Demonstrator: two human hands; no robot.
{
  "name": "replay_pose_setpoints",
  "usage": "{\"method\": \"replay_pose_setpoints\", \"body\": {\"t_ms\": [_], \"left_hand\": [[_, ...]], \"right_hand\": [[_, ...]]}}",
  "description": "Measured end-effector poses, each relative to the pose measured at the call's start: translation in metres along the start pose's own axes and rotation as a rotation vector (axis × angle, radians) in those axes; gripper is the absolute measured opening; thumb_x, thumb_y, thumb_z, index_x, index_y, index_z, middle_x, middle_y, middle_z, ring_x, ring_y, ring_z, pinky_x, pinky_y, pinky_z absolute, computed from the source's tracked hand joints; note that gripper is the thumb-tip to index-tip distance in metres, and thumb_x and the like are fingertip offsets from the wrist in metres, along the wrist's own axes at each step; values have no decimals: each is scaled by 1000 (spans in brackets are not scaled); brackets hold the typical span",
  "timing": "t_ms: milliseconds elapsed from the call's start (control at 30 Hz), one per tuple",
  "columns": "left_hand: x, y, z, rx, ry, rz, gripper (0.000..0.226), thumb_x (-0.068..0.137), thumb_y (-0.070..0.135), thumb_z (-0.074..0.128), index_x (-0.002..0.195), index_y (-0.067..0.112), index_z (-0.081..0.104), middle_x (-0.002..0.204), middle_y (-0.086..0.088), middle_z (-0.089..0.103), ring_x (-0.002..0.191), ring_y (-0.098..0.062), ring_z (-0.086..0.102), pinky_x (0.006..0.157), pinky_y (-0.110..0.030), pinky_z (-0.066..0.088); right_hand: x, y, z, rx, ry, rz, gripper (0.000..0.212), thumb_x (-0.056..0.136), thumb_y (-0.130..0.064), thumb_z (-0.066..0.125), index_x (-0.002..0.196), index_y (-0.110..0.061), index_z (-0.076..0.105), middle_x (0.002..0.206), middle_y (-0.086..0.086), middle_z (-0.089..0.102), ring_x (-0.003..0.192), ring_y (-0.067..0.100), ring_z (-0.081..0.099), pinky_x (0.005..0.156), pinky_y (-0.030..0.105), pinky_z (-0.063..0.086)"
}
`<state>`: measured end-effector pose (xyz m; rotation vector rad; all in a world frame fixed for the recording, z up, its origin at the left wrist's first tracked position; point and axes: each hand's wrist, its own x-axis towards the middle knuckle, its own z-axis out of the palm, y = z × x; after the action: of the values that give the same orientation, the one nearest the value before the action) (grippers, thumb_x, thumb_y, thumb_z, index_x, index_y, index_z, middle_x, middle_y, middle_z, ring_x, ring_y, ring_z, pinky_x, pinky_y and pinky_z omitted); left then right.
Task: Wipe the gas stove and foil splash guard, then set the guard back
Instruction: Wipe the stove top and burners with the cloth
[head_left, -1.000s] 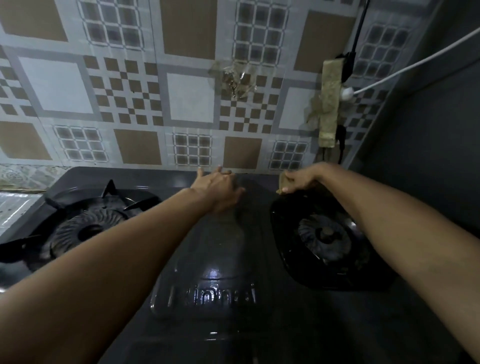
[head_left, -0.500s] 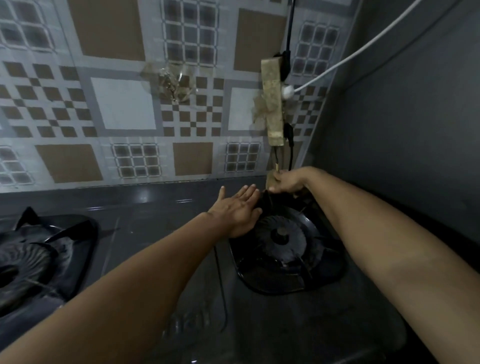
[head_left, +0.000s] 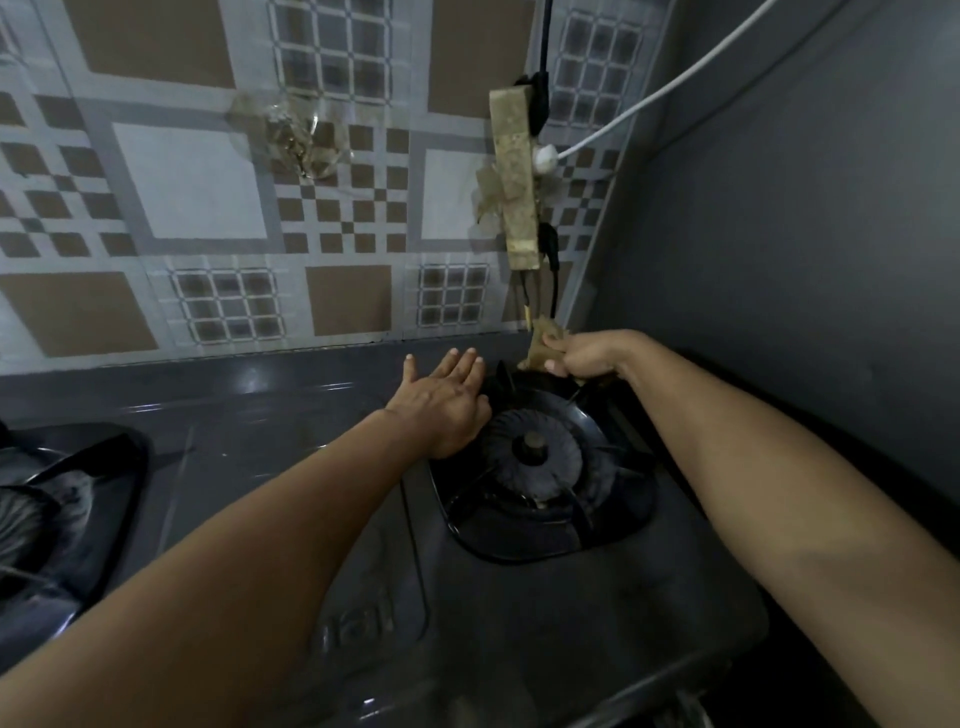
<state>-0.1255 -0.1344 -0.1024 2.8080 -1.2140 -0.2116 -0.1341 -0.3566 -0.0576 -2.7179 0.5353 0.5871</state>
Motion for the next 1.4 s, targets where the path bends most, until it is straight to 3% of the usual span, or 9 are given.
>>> {"method": "replay_pose_setpoints", "body": {"t_ms": [167, 333, 467, 700, 967, 1067, 1167, 1267, 1400], "left_hand": [[-1, 1, -2, 3, -20, -6, 61, 103, 38, 19, 154, 10, 0, 163, -4, -8, 149, -21, -9, 116, -62, -2], [-1, 2, -2, 7, -46, -39, 61, 103, 38, 18, 155, 10, 0, 163, -3, -9, 149, -22, -10, 115, -62, -2], [0, 4, -2, 22, -41, -54, 61, 103, 38, 17, 154, 10, -1, 163, -4, -10, 149, -22, -12, 115, -64, -2], [3, 2, 1, 19, -24, -45, 61, 103, 37, 19, 154, 9, 2, 163, -4, -8, 149, -24, -12, 114, -64, 0], [-2, 4, -3, 23, -19, -100, 62, 103, 39, 17, 154, 10, -2, 163, -3, -11, 148, -26, -14, 114, -62, -5], [-8, 14, -6, 38, 1, -143, 62, 103, 38, 18, 153, 7, -2, 162, -6, -11, 149, -29, -11, 114, -64, -4], [-22, 36, -7, 16, 168, -74, 61, 102, 35, 22, 154, 6, 5, 163, -9, -5, 149, -28, -7, 114, -64, -4], [-42, 60, -5, -52, 260, 43, 59, 101, 36, 26, 153, 9, 16, 163, -8, 1, 150, -25, -5, 116, -61, -3], [-68, 82, 12, -28, 248, 102, 52, 97, 40, 38, 143, 15, 43, 158, -7, 25, 149, -27, 7, 117, -56, 3]], "right_hand": [[-23, 36, 15, 505, 18, 139, 58, 95, -56, 43, 130, -10, 50, 124, 9, 56, 110, 28, 57, 100, 38, 44], [-29, 38, 26, 785, 93, 156, 40, 95, -43, 53, 113, -7, 58, 112, 13, 63, 100, 29, 61, 91, 38, 50], [-38, 42, 26, 955, 116, 196, 41, 94, -39, 55, 115, -5, 62, 109, 20, 68, 98, 32, 66, 91, 45, 53], [-60, 75, 47, 1214, 162, 160, 34, 95, -31, 56, 115, -5, 64, 108, 16, 70, 92, 28, 67, 76, 37, 54], [-118, 111, 79, 1137, 280, 162, 30, 87, -30, 60, 105, -9, 71, 102, 13, 73, 97, 28, 67, 93, 40, 51], [-144, 107, 89, 956, 382, 167, 18, 89, -30, 58, 88, -16, 69, 97, 6, 70, 89, 20, 64, 80, 32, 50], [-156, 92, 97, 677, 482, 93, 27, 92, -32, 51, 105, -18, 70, 116, 3, 64, 107, 21, 59, 88, 31, 45], [-172, 86, 115, 490, 499, 74, 27, 94, -32, 46, 88, -20, 69, 108, 5, 65, 111, 28, 58, 85, 31, 44], [-211, 82, 151, 226, 554, -14, 45, 98, -26, 42, 140, -11, 49, 151, 6, 40, 142, 19, 32, 115, 22, 19]]}}
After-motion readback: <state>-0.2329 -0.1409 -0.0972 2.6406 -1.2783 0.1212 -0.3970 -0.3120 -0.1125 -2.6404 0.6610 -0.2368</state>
